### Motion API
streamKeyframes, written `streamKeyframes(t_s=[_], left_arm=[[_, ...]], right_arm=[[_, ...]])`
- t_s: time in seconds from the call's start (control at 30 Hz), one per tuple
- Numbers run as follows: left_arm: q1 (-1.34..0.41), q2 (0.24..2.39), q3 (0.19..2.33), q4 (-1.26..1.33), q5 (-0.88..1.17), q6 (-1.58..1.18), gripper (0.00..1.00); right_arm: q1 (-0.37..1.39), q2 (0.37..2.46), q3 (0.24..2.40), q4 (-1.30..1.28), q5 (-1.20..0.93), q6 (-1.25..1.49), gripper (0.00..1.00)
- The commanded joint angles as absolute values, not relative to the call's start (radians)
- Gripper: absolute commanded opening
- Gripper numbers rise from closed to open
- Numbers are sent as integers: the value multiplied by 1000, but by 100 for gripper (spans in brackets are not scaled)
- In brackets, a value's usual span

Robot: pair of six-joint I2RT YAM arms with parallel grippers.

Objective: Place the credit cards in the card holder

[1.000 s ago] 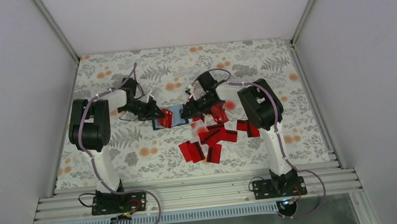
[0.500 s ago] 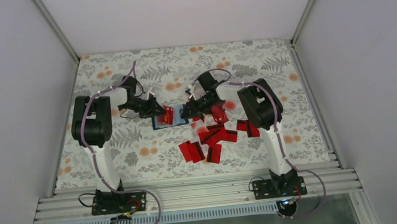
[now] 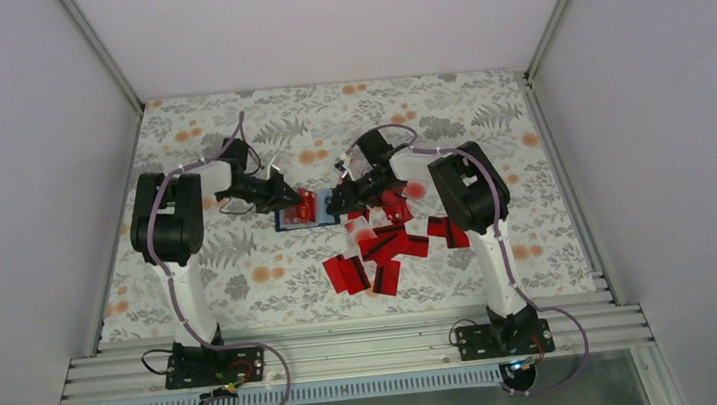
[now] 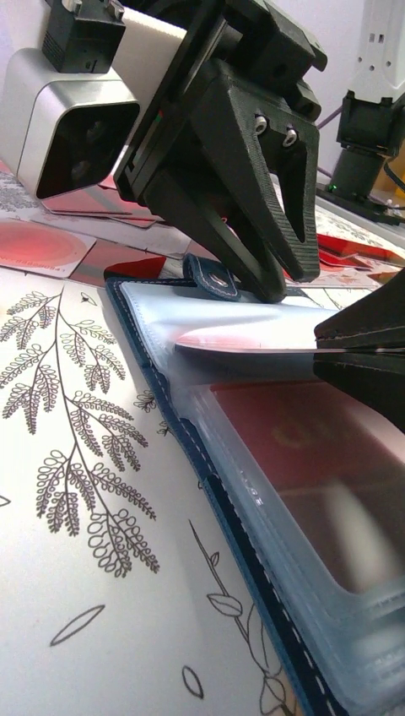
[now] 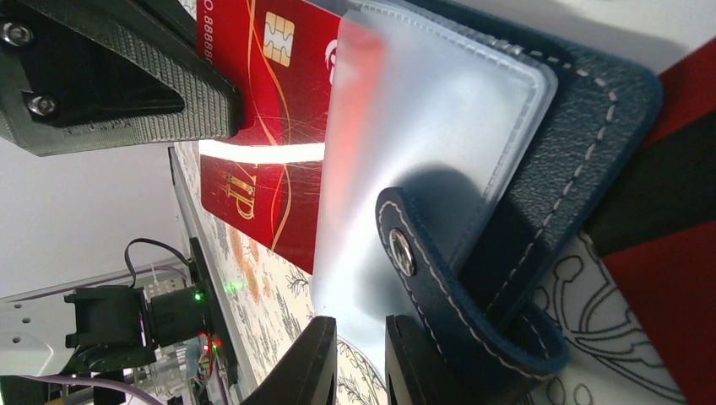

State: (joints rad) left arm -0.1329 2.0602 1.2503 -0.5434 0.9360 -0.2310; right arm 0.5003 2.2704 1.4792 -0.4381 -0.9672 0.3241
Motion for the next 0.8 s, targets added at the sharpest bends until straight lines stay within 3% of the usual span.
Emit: streamKeyframes(t_s=[0.0, 0.77], left_arm=[[-136, 2069, 1225, -463, 959, -282, 2], [-185, 2061, 1142, -333, 910, -342, 2]], right_arm=[[498, 2360, 1463, -509, -802, 303, 17], [476, 2243, 1494, -531, -826, 266, 20]])
